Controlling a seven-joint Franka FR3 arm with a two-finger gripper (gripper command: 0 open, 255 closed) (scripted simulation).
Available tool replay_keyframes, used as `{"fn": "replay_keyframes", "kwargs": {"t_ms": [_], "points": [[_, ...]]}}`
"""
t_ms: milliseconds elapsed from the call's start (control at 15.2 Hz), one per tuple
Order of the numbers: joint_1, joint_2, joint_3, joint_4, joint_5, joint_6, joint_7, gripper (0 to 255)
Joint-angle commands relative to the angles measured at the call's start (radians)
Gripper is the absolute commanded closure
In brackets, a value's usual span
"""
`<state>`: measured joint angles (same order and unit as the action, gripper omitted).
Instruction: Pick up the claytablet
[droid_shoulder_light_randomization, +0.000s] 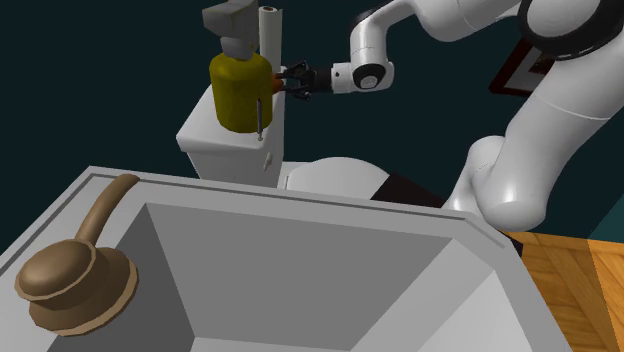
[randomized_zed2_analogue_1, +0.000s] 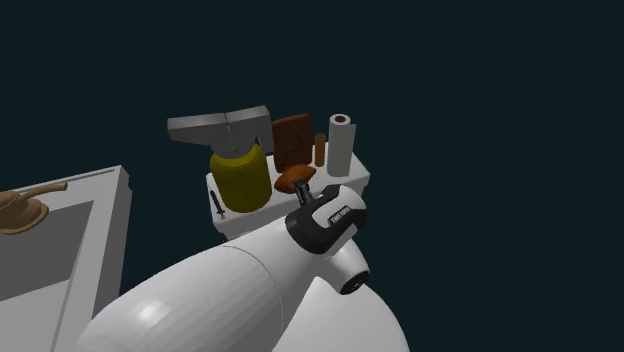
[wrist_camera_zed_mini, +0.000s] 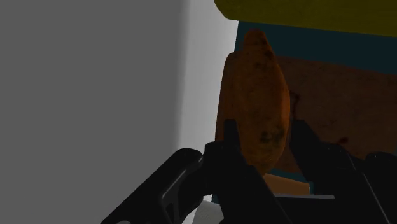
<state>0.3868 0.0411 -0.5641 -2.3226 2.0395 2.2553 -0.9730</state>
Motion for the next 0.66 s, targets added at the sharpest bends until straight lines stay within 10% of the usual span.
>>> {"fn": "replay_keyframes", "kwargs": {"t_ms": [0, 594], "points": [[0.003, -0.024, 0.002, 0.004, -0.019, 0.022, 0.021, 255], [0.012, -0.098, 0.012, 0.023, -0.089, 0.092, 0.101, 255]]}}
